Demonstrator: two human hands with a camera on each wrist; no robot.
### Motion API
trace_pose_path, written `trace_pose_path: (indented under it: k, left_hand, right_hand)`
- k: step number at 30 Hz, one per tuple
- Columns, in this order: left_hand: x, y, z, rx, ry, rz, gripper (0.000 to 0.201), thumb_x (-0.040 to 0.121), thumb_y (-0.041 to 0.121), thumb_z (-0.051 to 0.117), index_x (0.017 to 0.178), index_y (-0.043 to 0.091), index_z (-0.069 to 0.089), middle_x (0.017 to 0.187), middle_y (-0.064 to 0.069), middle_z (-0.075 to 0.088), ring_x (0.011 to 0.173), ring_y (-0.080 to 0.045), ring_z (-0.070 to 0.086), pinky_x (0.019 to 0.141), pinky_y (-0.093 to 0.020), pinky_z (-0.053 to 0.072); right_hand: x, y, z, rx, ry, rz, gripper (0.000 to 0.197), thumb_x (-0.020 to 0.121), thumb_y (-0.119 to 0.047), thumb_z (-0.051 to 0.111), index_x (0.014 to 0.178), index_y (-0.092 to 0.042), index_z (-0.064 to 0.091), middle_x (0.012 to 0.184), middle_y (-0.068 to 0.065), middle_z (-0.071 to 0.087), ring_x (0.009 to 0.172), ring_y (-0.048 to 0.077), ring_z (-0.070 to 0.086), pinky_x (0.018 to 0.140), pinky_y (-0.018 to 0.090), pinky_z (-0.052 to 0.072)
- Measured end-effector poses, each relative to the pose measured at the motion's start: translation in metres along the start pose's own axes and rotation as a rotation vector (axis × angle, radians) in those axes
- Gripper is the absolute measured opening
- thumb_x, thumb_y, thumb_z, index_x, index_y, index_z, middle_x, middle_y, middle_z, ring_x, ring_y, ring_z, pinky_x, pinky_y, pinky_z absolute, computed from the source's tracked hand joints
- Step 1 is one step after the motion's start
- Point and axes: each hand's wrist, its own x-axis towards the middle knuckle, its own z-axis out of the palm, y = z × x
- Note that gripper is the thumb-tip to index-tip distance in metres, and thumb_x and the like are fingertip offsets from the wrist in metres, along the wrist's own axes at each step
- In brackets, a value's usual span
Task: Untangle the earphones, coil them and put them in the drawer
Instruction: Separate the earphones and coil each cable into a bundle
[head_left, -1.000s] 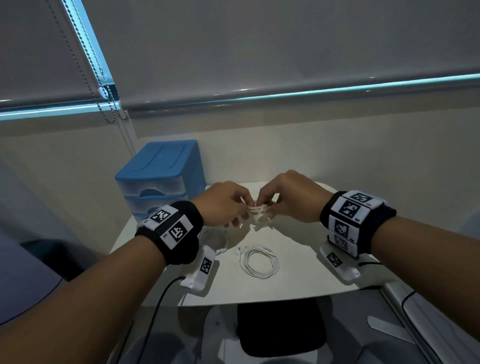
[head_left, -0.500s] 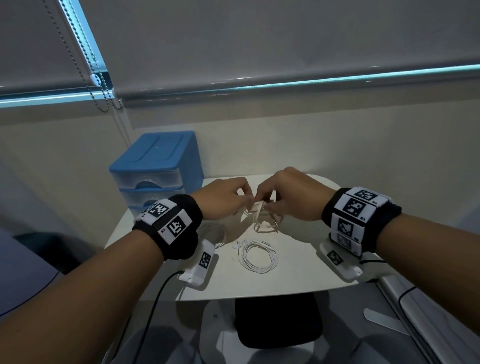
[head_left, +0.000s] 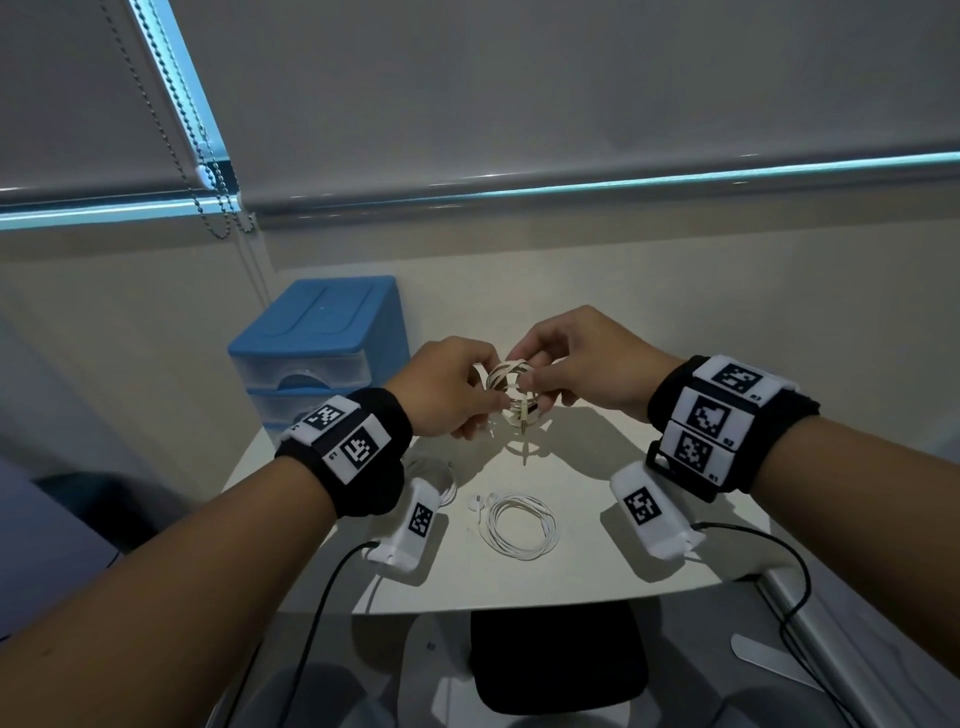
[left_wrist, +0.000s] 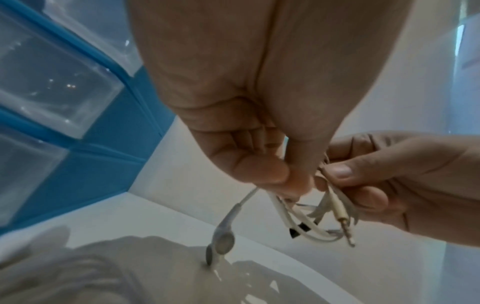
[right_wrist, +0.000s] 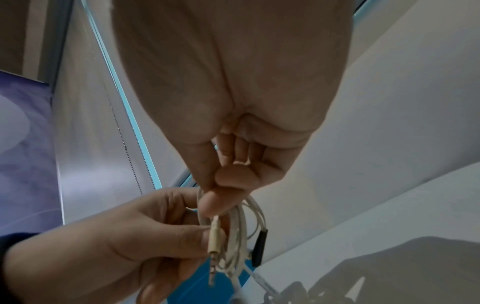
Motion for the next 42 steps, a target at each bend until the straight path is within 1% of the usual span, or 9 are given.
trace_pose_path:
  k: [7, 12, 15, 19, 27, 32, 35, 38, 42]
  left_hand:
    - [0.001, 0.003, 0.003, 0.009, 0.025, 0.031, 0.01, 0.091, 0.006, 0.072, 0.09, 0.005, 0.062, 0.066, -0.014, 0.073, 0.053, -0.028, 0.071, 0.049, -0.03, 0.057]
    - [0.007, -0.004, 0.005, -0.177, 0.076, 0.019, 0.011, 0.087, -0.002, 0.072, 0.091, 0.006, 0.066, 0.071, -0.016, 0.075, 0.071, -0.033, 0.077, 0.077, -0.049, 0.064]
    - [0.007, -0.004, 0.009, -0.265, 0.058, -0.048, 0.012, 0.088, -0.008, 0.064, 0.093, 0.002, 0.068, 0.078, -0.02, 0.075, 0.078, -0.034, 0.077, 0.083, -0.05, 0.063]
    - [0.009, -0.003, 0.017, -0.359, 0.01, -0.15, 0.02, 0.09, -0.006, 0.053, 0.079, 0.001, 0.069, 0.078, -0.018, 0.073, 0.077, -0.034, 0.074, 0.087, -0.052, 0.062]
    - [0.009, -0.023, 0.033, -0.182, -0.121, -0.188, 0.011, 0.089, 0.009, 0.07, 0.079, 0.008, 0.075, 0.087, -0.015, 0.078, 0.089, -0.033, 0.077, 0.089, -0.045, 0.061]
    - [0.009, -0.017, 0.035, 0.151, -0.147, -0.112, 0.009, 0.084, 0.023, 0.08, 0.087, 0.017, 0.074, 0.075, 0.006, 0.069, 0.072, -0.014, 0.066, 0.067, -0.025, 0.054]
    - [0.008, -0.011, 0.035, 0.297, -0.163, -0.051, 0.013, 0.085, 0.027, 0.078, 0.094, 0.019, 0.073, 0.084, 0.009, 0.062, 0.078, -0.011, 0.056, 0.065, -0.023, 0.041]
    - [0.007, -0.011, 0.037, 0.303, -0.19, -0.044, 0.008, 0.086, 0.019, 0.076, 0.093, 0.022, 0.073, 0.094, 0.005, 0.068, 0.087, -0.014, 0.06, 0.072, -0.025, 0.046]
    - [0.005, -0.012, 0.036, 0.313, -0.17, -0.046, 0.015, 0.085, 0.018, 0.076, 0.097, 0.022, 0.067, 0.104, 0.003, 0.066, 0.098, -0.019, 0.06, 0.08, -0.029, 0.046]
  right_hand:
    - [-0.001, 0.003, 0.0, 0.161, -0.029, 0.075, 0.017, 0.09, 0.007, 0.068, 0.106, 0.001, 0.069, 0.069, 0.006, 0.069, 0.055, 0.014, 0.063, 0.05, 0.021, 0.045]
    - [-0.003, 0.003, 0.001, -0.279, -0.093, -0.063, 0.021, 0.086, 0.002, 0.072, 0.099, -0.013, 0.065, 0.08, 0.004, 0.074, 0.065, 0.017, 0.073, 0.054, 0.023, 0.053]
    - [-0.002, 0.011, 0.003, -0.449, -0.068, -0.13, 0.02, 0.083, -0.002, 0.074, 0.092, -0.017, 0.064, 0.082, -0.002, 0.072, 0.064, 0.015, 0.073, 0.056, 0.023, 0.054]
    - [-0.005, 0.022, 0.007, -0.593, -0.08, -0.174, 0.016, 0.082, -0.006, 0.075, 0.09, -0.018, 0.067, 0.082, -0.01, 0.069, 0.064, -0.006, 0.06, 0.06, 0.01, 0.041]
    - [-0.017, 0.033, 0.017, -0.629, -0.22, -0.149, 0.021, 0.084, -0.011, 0.07, 0.097, -0.027, 0.077, 0.086, -0.013, 0.075, 0.073, -0.004, 0.061, 0.072, 0.018, 0.046]
    - [-0.018, 0.029, 0.017, -0.553, -0.275, -0.105, 0.028, 0.089, -0.006, 0.058, 0.092, -0.025, 0.079, 0.072, -0.005, 0.075, 0.064, 0.0, 0.065, 0.064, 0.012, 0.046]
    - [-0.016, 0.03, 0.012, -0.432, -0.179, -0.093, 0.023, 0.089, -0.002, 0.064, 0.089, -0.02, 0.078, 0.072, -0.009, 0.074, 0.058, 0.006, 0.068, 0.055, 0.012, 0.045]
    - [-0.014, 0.034, 0.004, -0.372, -0.019, -0.04, 0.019, 0.088, 0.0, 0.065, 0.082, -0.016, 0.074, 0.079, -0.004, 0.075, 0.059, 0.015, 0.073, 0.052, 0.018, 0.048]
    - [-0.014, 0.039, 0.001, -0.439, 0.001, 0.077, 0.016, 0.088, -0.002, 0.061, 0.078, -0.011, 0.07, 0.08, 0.005, 0.075, 0.058, 0.015, 0.074, 0.052, 0.024, 0.051]
